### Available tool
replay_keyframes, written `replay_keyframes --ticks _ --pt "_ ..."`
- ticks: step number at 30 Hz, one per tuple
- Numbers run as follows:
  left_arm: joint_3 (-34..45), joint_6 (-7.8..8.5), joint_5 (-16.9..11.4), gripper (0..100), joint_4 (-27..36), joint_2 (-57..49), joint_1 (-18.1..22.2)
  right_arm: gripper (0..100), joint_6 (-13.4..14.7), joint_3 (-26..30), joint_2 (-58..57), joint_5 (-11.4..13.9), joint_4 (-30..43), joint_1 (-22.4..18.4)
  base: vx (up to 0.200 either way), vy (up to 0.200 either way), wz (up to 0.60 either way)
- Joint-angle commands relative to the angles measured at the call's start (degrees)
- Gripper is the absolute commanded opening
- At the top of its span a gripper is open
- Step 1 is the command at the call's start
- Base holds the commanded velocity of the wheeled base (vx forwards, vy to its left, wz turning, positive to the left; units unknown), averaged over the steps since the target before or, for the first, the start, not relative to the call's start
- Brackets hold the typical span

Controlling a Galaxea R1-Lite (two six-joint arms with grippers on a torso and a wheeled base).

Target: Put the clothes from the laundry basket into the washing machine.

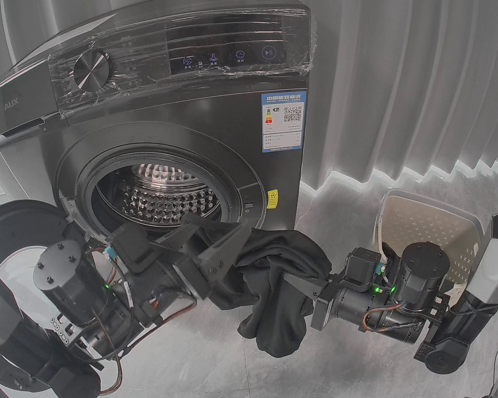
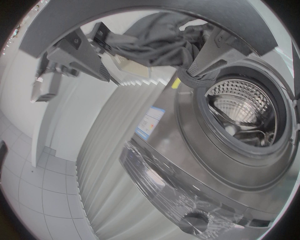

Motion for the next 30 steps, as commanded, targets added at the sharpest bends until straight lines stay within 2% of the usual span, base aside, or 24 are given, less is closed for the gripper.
replay_keyframes --ticks 1,7,9,14,20,26,28,30 --pt "4.6 -0.30 -3.8 100 -0.3 -2.8 -1.2 0 0.1 0.2 0.5 -0.2 0.0 -1.7 0.000 0.000 0.00" --pt "7.7 -1.62 -7.2 100 -0.2 -5.9 -1.2 0 0.3 0.2 1.2 -1.1 0.0 -3.8 0.000 0.000 0.00" --pt "10.3 -1.70 -10.8 100 -0.2 -7.2 -1.2 0 0.3 0.2 1.3 -1.1 0.0 -4.1 0.000 0.000 0.00" --pt "15.2 -1.35 -15.2 100 -0.2 -7.5 -0.7 0 0.3 0.1 1.3 -1.5 0.0 -4.3 0.000 0.000 0.00" --pt "16.7 -0.91 -16.0 100 0.0 -6.9 0.7 0 0.5 0.0 1.9 -2.5 0.0 -5.6 0.000 0.000 0.00" --pt "15.3 -0.65 -15.4 100 -0.2 -5.7 1.0 0 0.4 -0.1 1.9 -2.4 0.0 -4.0 0.000 0.000 0.00" --pt "14.9 0.58 -15.3 100 -0.1 -5.4 1.1 0 0.4 -0.2 1.8 -2.4 0.0 -3.6 0.000 0.000 0.00" --pt "14.5 2.87 -14.9 100 -0.1 -4.1 1.9 0 0.4 -0.2 1.8 -2.4 0.0 -3.1 0.000 0.000 0.00"
